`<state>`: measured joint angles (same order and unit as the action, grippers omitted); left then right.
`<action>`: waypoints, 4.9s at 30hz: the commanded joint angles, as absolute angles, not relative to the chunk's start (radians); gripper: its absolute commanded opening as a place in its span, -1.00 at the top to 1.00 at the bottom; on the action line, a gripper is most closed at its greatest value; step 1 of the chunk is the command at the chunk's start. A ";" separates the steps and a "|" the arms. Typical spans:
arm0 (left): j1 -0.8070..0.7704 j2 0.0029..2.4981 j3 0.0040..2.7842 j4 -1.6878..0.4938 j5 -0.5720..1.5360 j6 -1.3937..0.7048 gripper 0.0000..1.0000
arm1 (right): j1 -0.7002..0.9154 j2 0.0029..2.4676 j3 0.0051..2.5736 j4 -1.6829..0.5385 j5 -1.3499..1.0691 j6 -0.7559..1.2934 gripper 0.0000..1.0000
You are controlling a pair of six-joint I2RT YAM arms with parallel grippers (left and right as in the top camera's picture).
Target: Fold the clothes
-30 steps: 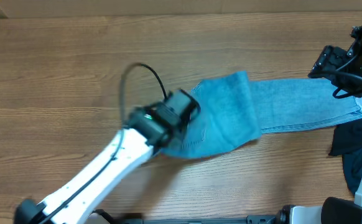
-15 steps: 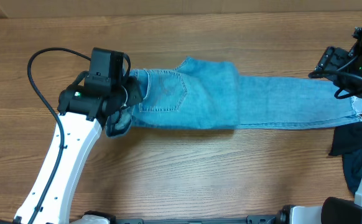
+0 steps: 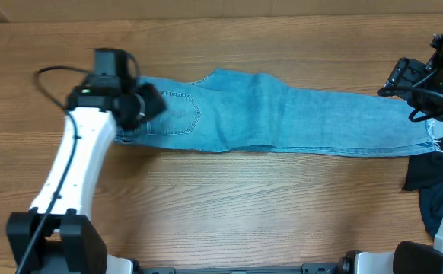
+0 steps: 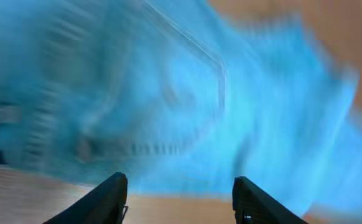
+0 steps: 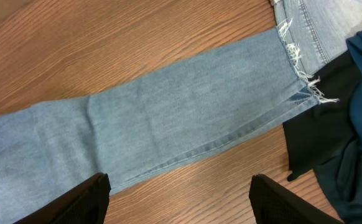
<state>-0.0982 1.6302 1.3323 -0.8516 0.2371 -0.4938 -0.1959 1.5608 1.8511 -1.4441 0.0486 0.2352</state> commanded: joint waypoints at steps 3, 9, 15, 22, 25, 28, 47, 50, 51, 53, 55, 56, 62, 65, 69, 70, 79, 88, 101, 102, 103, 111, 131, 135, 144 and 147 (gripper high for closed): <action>-0.469 1.665 1.343 -0.982 -0.353 -0.052 -0.40 | -0.199 1.560 1.851 -1.442 0.043 0.240 -0.52; -0.509 1.884 1.343 -0.979 -0.575 0.114 -0.43 | -0.199 1.560 1.851 -1.441 0.043 0.240 -0.53; -0.510 1.958 1.343 -0.996 -0.588 0.153 -0.44 | -0.199 1.560 1.851 -1.438 0.043 0.240 -0.53; -0.519 1.958 1.333 -1.067 -0.588 0.097 -0.52 | -0.199 1.560 1.851 -1.434 0.043 0.239 -0.54; -0.516 1.958 1.276 -0.966 -0.611 0.117 -0.58 | -0.199 1.560 1.851 -1.425 0.043 0.239 -0.55; -0.516 1.958 1.235 -0.864 -0.693 0.134 -0.57 | -0.199 1.560 1.851 -1.425 0.043 0.239 -0.55; -0.418 1.736 1.371 -0.710 -0.820 0.038 0.92 | -0.193 1.560 1.853 -1.412 0.013 0.231 -0.44; -0.326 1.734 1.394 -0.533 -0.620 0.037 0.92 | -0.189 1.560 1.852 -1.435 -0.010 0.210 -0.43; -0.305 1.740 1.394 -0.492 -0.578 0.037 0.92 | -0.189 1.560 1.852 -1.447 -0.009 0.210 -0.42; -0.293 1.749 1.394 -0.460 -0.555 0.038 0.92 | -0.199 1.562 1.851 -1.445 0.052 0.289 -0.45; -0.293 1.752 1.394 -0.460 -0.548 0.038 0.92 | -0.219 1.572 1.851 -1.435 0.076 0.323 -0.54; -0.294 1.755 1.394 -0.459 -0.542 0.038 0.92 | -0.221 1.580 1.851 -1.436 0.077 0.319 -0.57; -0.294 1.766 1.394 -0.498 -0.501 0.046 0.92 | -0.307 1.694 1.666 -1.334 0.130 0.394 -0.61; -0.294 1.766 1.394 -0.512 -0.500 0.049 0.92 | -0.449 1.748 1.655 -1.292 0.126 0.376 -0.75; -0.295 1.766 1.394 -0.529 -0.496 0.049 0.92 | -0.618 1.861 1.655 -1.247 -0.002 0.252 -0.77; -0.295 1.766 1.394 -0.533 -0.496 0.049 0.92 | -0.644 1.890 1.655 -1.232 -0.063 0.225 -0.77; -0.296 1.766 1.394 -0.580 -0.496 0.049 0.92 | -0.657 2.098 1.648 -1.168 -0.238 0.133 -0.75; -0.296 1.766 1.394 -0.597 -0.496 0.049 0.92 | -0.634 2.104 1.521 -1.020 -0.272 0.133 -0.72; -0.296 1.765 1.394 -0.591 -0.497 0.049 0.92 | -0.590 2.042 1.657 -1.092 -0.407 0.133 0.92; -0.294 1.765 1.394 -0.561 -0.509 0.049 0.92 | -0.577 1.991 1.742 -1.097 -0.410 0.133 0.92; -0.294 1.765 1.394 -0.526 -0.509 0.049 0.92 | -0.566 1.965 1.790 -1.083 -0.406 0.129 0.92; -0.261 1.814 1.394 -0.144 -0.505 0.044 0.92 | -0.430 1.953 1.911 -0.728 -0.276 0.161 0.92; -0.218 1.930 1.810 -0.860 -0.130 0.010 -0.05 | -0.392 2.002 1.911 -1.217 -0.005 0.199 -0.04; -0.224 1.920 1.803 -1.079 0.131 -0.032 0.92 | -0.392 2.000 1.910 -1.367 -0.039 0.148 -0.01; -0.294 1.923 1.672 -1.350 0.181 0.007 0.92 | -0.359 2.000 1.890 -1.378 -0.046 0.148 0.01; -0.328 1.924 1.605 -1.258 0.105 -0.001 0.92 | -0.359 2.000 1.891 -1.374 -0.055 0.149 0.01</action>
<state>-0.3084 1.9430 1.6623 -1.3525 0.1467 -0.0040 -0.3592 2.0449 1.8996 -1.3796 -0.0444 0.1566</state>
